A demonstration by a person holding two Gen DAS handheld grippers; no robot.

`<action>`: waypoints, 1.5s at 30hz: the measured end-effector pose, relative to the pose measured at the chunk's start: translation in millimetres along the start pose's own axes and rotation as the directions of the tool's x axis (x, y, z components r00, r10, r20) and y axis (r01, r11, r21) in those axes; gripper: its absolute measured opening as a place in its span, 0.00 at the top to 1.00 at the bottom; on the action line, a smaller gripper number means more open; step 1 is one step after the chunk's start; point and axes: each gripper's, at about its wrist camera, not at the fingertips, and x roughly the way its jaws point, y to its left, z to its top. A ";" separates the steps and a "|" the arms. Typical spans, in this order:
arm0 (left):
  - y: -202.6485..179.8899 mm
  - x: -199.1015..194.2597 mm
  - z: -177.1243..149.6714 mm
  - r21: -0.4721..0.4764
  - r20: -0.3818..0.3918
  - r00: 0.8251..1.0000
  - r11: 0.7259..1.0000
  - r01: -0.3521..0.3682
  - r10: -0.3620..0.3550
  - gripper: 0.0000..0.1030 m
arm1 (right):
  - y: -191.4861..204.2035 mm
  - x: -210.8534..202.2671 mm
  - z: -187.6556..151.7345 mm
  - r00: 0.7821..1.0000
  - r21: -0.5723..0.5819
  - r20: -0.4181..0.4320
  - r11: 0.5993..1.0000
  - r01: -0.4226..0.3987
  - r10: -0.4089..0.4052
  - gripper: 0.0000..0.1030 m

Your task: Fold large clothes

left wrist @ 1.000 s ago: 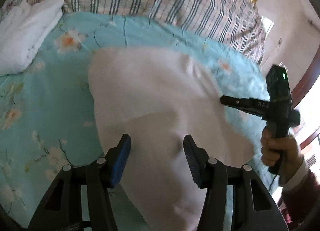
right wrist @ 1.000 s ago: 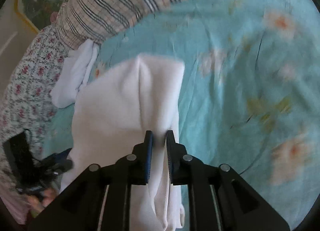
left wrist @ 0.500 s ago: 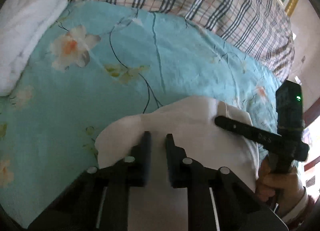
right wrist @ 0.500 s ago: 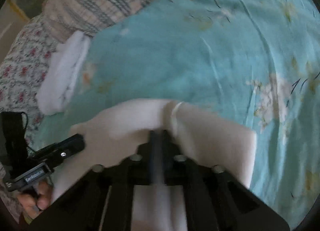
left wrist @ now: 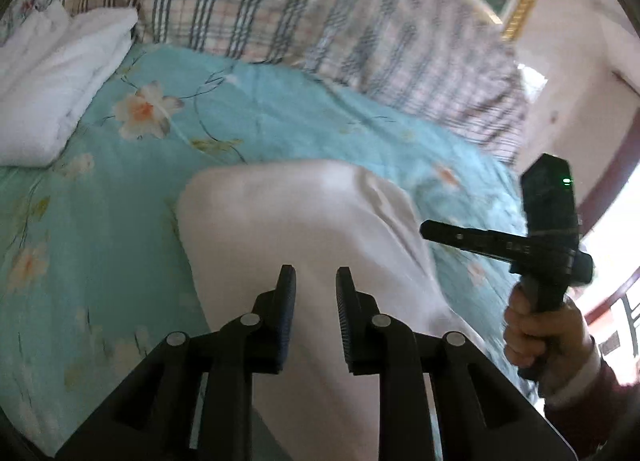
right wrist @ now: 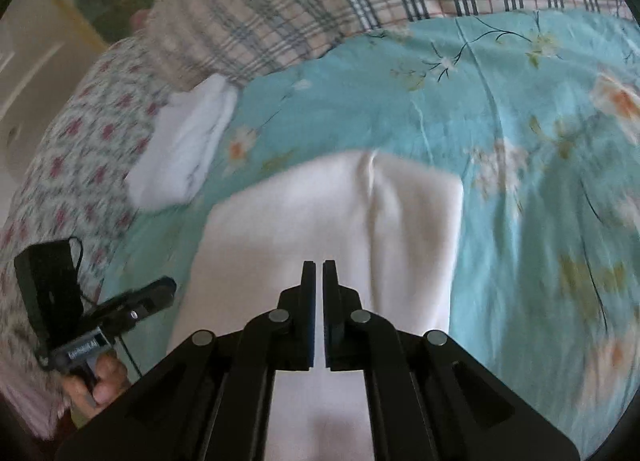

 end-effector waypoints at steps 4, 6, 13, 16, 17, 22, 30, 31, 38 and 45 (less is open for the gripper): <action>-14.9 -28.8 -39.5 0.006 -0.003 0.999 0.999 0.043 -0.043 0.80 | -2.9 -32.1 -45.1 1.000 -0.009 -0.013 1.000 0.019 -0.019 0.97; -22.3 -32.7 -54.1 0.010 -0.015 0.997 0.997 0.072 -0.072 0.80 | -10.6 -40.0 -61.0 0.999 0.022 -0.016 0.999 0.030 -0.030 0.96; -32.5 9.8 -89.8 0.125 -0.184 0.983 0.992 0.004 0.019 0.89 | -12.6 -15.8 -93.5 0.985 -0.043 -0.145 0.995 0.089 -0.094 0.97; -21.1 15.8 -99.2 0.046 -0.201 0.979 0.997 0.054 -0.043 0.93 | -26.6 -9.7 -105.9 0.986 -0.047 -0.136 0.994 0.096 -0.101 1.00; -18.9 18.2 -100.6 0.037 -0.200 0.979 0.998 0.050 -0.042 0.95 | -28.8 -9.9 -107.3 0.987 -0.041 -0.127 0.995 0.091 -0.096 1.00; -10.9 25.8 -102.2 -0.020 -0.180 0.981 0.998 0.065 -0.067 0.99 | -25.7 -8.4 -105.9 0.986 -0.052 -0.113 0.991 0.120 -0.126 1.00; -18.8 7.2 -97.5 -0.051 -0.158 0.986 0.998 0.048 -0.055 0.98 | -24.5 -12.0 -111.0 0.981 -0.053 -0.118 0.987 0.149 -0.154 1.00; -19.9 -1.3 -95.1 -0.058 -0.137 0.989 0.997 0.051 -0.059 0.91 | -25.4 -12.6 -111.8 0.981 -0.048 -0.121 0.988 0.150 -0.154 1.00; 3.7 -43.3 -73.2 -0.127 0.001 0.998 0.990 -0.063 0.064 0.38 | -24.7 -40.7 -100.7 0.991 0.051 -0.065 0.992 0.117 -0.114 0.96; 28.7 -21.5 -69.6 -0.227 -0.055 0.996 0.971 -0.077 0.066 0.38 | -41.2 -24.2 -66.1 0.992 0.099 -0.048 0.988 0.121 -0.117 0.95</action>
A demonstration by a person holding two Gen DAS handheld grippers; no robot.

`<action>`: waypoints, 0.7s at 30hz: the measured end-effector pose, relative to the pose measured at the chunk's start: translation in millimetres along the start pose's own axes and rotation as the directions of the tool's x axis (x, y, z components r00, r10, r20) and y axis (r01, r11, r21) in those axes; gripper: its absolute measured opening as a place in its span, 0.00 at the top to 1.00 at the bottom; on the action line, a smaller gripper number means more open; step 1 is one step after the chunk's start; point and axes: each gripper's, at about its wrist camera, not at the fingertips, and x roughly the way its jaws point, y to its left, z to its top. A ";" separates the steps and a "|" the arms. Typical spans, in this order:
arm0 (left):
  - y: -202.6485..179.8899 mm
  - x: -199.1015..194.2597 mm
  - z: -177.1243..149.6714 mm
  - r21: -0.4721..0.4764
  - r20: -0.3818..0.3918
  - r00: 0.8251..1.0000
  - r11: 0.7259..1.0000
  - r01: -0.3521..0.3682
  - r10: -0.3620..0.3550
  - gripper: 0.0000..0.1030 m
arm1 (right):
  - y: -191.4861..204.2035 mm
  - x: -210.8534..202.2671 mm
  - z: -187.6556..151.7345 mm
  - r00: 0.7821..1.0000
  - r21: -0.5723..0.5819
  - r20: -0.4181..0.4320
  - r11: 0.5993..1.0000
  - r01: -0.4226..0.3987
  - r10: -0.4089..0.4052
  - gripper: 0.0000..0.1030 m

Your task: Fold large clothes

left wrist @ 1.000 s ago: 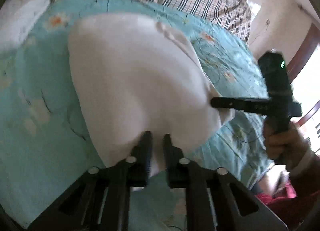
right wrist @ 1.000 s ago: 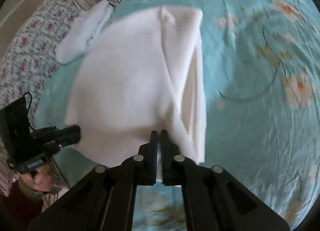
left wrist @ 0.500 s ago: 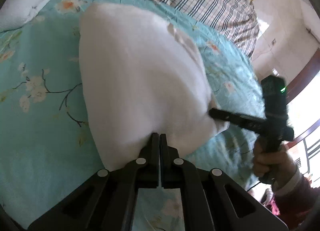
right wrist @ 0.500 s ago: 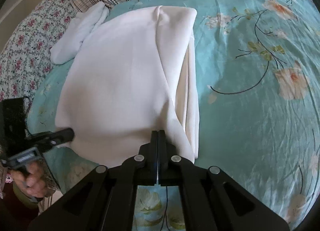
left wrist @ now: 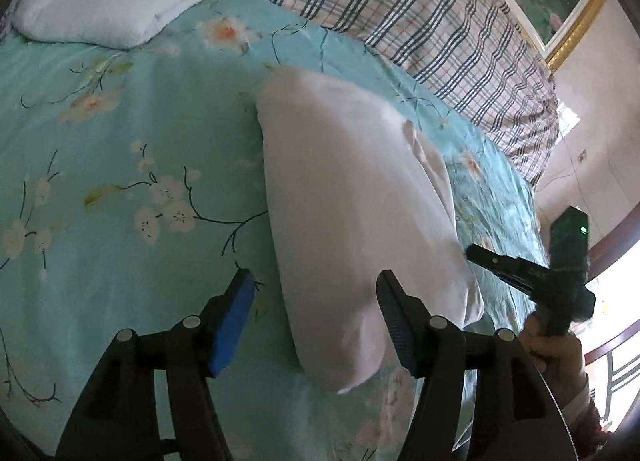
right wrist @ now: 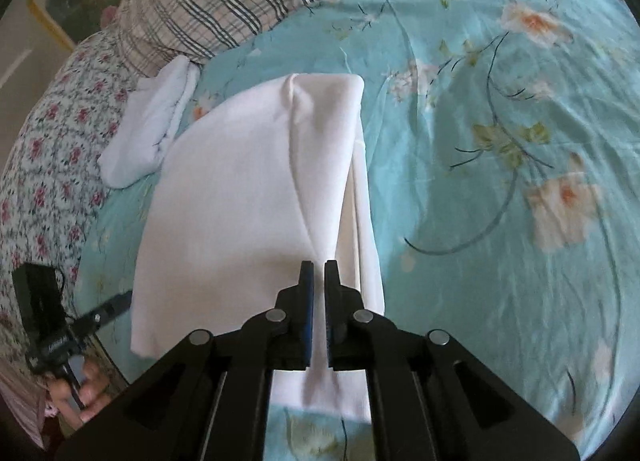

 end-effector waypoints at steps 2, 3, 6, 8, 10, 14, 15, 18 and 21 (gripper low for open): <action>-0.6 4.5 0.6 -0.005 -0.009 1.000 1.000 0.002 -0.002 0.38 | -2.0 10.6 6.2 1.000 0.021 -0.015 1.000 -0.005 0.005 0.88; -0.8 6.1 1.3 -0.005 -0.012 1.000 1.000 0.003 -0.003 0.38 | -4.5 13.8 8.9 1.000 0.039 -0.008 0.999 -0.014 0.014 0.73; -0.2 10.3 0.5 -0.007 -0.021 1.000 1.000 0.006 -0.006 0.38 | -4.1 17.6 9.5 0.999 0.066 0.011 0.997 -0.044 0.043 0.60; -1.1 14.5 0.5 -0.008 -0.029 1.000 1.000 0.008 -0.009 0.38 | -3.5 22.8 11.3 0.999 0.063 0.009 0.997 -0.036 0.036 0.60; -3.3 18.9 2.4 -0.007 -0.035 0.999 1.000 0.014 -0.014 0.37 | -4.0 27.6 15.7 0.999 0.065 0.011 0.997 -0.050 0.049 0.60; -9.0 26.6 7.6 -0.010 -0.046 0.999 1.000 0.012 -0.012 0.37 | 0.6 27.3 31.7 0.995 0.063 0.056 0.994 -0.085 0.081 0.94; -12.1 26.0 9.7 -0.004 -0.040 0.999 1.000 0.011 -0.011 0.37 | 5.0 16.2 34.3 0.990 0.050 0.109 0.995 -0.091 0.085 0.94; -18.8 27.7 10.6 0.025 -0.036 0.999 1.000 -0.005 0.006 0.36 | 15.3 -9.1 31.7 0.981 -0.014 0.189 0.999 -0.046 0.048 0.95; -19.7 45.3 7.3 0.031 -0.083 0.996 0.999 -0.013 0.016 0.34 | 0.8 13.2 22.4 0.995 0.007 0.103 1.000 0.008 -0.008 0.95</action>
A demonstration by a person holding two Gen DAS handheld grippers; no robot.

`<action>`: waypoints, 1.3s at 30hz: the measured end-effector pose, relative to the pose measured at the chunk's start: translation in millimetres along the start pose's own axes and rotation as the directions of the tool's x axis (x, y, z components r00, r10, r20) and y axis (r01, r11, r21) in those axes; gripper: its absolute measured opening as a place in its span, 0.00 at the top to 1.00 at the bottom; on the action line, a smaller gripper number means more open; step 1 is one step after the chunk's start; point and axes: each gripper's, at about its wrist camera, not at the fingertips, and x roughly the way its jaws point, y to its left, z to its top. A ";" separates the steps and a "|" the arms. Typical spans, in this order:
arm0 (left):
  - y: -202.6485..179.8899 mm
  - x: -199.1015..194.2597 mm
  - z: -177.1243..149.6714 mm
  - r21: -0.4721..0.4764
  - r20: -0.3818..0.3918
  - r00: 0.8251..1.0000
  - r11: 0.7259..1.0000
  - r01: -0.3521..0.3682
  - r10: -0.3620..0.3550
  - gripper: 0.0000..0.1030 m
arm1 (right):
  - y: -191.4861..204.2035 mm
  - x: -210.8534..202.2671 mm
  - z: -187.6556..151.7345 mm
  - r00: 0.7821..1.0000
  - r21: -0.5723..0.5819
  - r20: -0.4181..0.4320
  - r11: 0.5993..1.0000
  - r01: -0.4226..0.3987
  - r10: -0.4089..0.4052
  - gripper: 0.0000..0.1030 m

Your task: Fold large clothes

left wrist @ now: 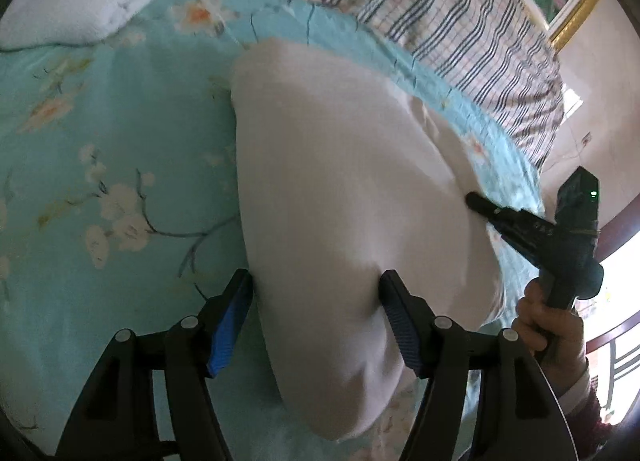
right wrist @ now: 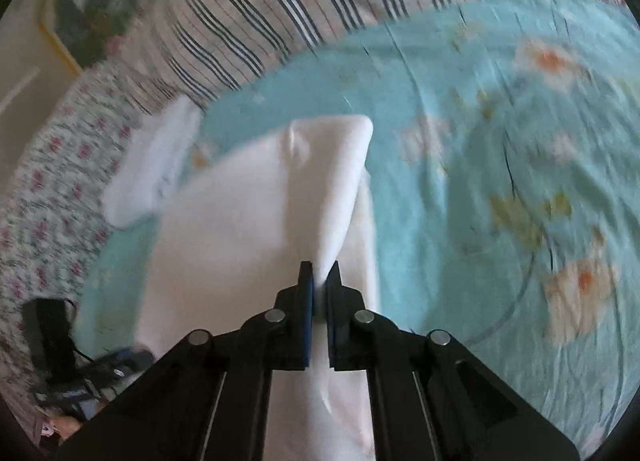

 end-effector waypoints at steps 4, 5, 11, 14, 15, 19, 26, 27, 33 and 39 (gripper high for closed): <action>2.1 17.5 -1.8 -0.033 -0.025 0.999 0.999 0.030 -0.031 0.34 | -12.2 10.9 -8.2 1.000 0.066 -0.031 0.998 0.002 0.000 0.92; 1.5 17.8 -1.9 -0.032 -0.022 0.999 0.999 0.026 -0.027 0.34 | -8.2 3.3 -7.3 1.000 0.058 -0.008 0.998 0.026 -0.026 0.87; -1.1 19.2 -4.1 -0.019 -0.013 1.000 1.000 0.018 -0.018 0.34 | 31.0 -20.6 -4.3 0.999 -0.086 0.041 0.996 0.006 -0.002 0.87; -0.1 17.9 -6.3 -0.011 -0.010 1.000 1.000 0.014 -0.014 0.34 | 26.3 10.4 -15.4 0.996 -0.108 -0.060 0.992 0.064 -0.071 0.87; -0.4 18.7 -5.9 -0.006 -0.011 1.000 1.000 0.014 -0.014 0.33 | 18.7 21.1 -19.2 0.993 -0.102 -0.083 0.992 0.074 -0.083 0.91; 0.0 18.1 -4.0 -0.003 -0.019 1.000 1.000 0.017 -0.017 0.33 | 4.6 22.5 -18.4 0.996 -0.071 -0.068 0.996 0.059 -0.063 1.00; 2.4 -19.3 5.2 -0.012 0.072 0.997 1.000 -0.001 0.002 0.34 | 11.0 5.8 -9.4 0.998 -0.050 -0.055 0.998 0.032 -0.035 0.97; 4.5 -24.3 10.1 -0.021 0.090 0.996 1.000 -0.006 0.008 0.34 | 15.4 0.6 -4.8 0.999 -0.058 -0.033 0.998 0.033 -0.035 0.97; 10.7 -9.6 45.6 -0.063 0.103 0.991 0.995 -0.076 0.082 0.34 | 36.2 21.6 34.6 1.000 -0.078 -0.023 0.997 0.017 -0.019 0.96; 16.5 36.2 59.7 -0.083 0.026 0.998 0.995 -0.055 0.057 0.31 | 14.1 67.5 47.4 0.997 -0.032 -0.061 0.998 0.047 -0.049 1.00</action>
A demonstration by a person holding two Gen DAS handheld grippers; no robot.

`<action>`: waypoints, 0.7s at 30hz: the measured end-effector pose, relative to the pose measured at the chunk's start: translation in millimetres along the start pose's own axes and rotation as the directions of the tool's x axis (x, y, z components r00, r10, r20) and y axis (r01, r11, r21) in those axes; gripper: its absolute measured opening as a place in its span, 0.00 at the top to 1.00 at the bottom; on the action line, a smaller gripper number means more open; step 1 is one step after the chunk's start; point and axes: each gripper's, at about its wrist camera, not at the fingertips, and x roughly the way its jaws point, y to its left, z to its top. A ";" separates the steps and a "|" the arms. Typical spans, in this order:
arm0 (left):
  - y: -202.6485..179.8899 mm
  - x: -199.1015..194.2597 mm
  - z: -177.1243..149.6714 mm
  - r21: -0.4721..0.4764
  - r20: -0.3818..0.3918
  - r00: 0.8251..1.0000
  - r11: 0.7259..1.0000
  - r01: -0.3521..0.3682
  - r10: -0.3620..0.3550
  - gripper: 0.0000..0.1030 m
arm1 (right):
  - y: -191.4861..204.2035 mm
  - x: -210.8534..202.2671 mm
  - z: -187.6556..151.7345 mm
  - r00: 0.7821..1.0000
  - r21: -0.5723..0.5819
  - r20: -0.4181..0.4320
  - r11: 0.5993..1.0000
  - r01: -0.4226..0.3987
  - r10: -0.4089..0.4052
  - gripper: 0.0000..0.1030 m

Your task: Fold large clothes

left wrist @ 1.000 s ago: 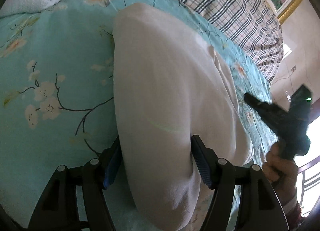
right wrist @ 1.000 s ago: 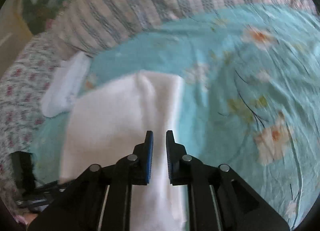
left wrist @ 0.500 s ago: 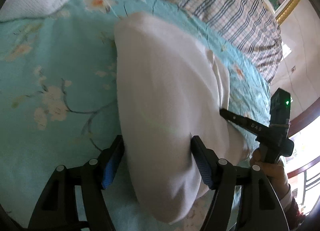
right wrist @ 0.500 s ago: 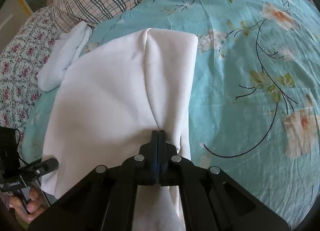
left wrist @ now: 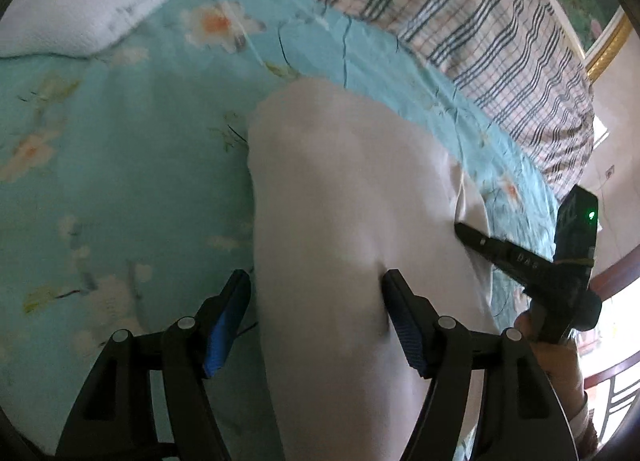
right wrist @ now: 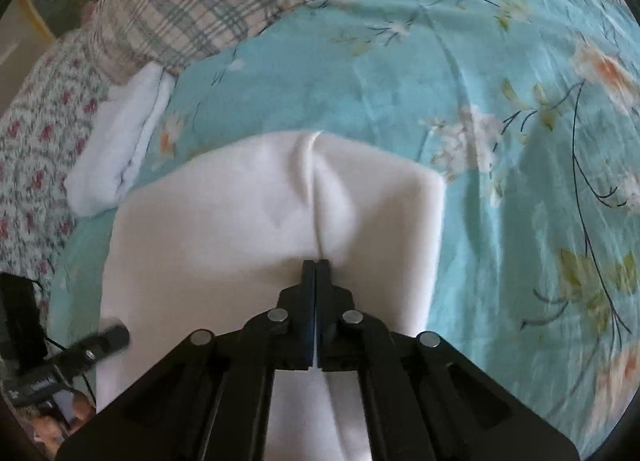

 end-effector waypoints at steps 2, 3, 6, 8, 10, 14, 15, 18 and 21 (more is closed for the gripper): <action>-0.2 10.1 -0.4 -0.004 -0.013 1.000 1.000 -0.004 0.004 0.27 | -3.5 -2.1 0.2 1.000 0.016 0.004 1.000 0.004 -0.004 1.00; -0.2 11.1 -0.9 0.001 -0.013 1.000 1.000 -0.005 0.005 0.27 | -2.4 -3.4 -0.6 1.000 0.009 0.007 1.000 0.015 -0.015 1.00; -3.7 3.6 -0.9 0.022 -0.012 1.000 0.999 -0.024 0.024 0.28 | -0.7 -13.9 -4.5 1.000 0.030 0.015 1.000 0.005 -0.005 1.00; -10.4 -14.9 -5.6 0.056 0.005 1.000 0.998 -0.024 0.024 0.32 | 1.9 -30.0 -11.0 0.999 0.046 0.025 0.999 -0.021 0.020 0.95; -15.5 -33.7 -15.8 0.098 0.015 1.000 0.995 -0.021 0.019 0.33 | 11.5 -55.3 -24.2 0.998 0.013 0.044 0.999 -0.053 0.052 0.95; -20.4 -57.5 -47.0 0.147 0.001 1.000 0.989 -0.005 0.005 0.33 | 27.0 -84.5 -63.7 0.997 -0.075 0.013 0.994 -0.081 0.082 0.95; -20.4 -57.0 -54.5 0.154 -0.005 1.000 0.988 -0.021 0.023 0.33 | 27.4 -85.4 -75.0 0.997 -0.087 -0.010 0.994 -0.071 0.071 0.95; -15.4 -45.7 -71.0 0.159 -0.034 0.998 0.987 -0.038 0.044 0.31 | 19.2 -74.9 -102.7 0.998 -0.122 -0.063 0.993 0.010 -0.017 0.95; -9.2 -37.9 -77.9 0.126 -0.035 0.999 0.992 -0.017 0.021 0.28 | 7.1 -73.5 -111.3 0.999 -0.088 -0.039 0.996 -0.010 0.006 1.00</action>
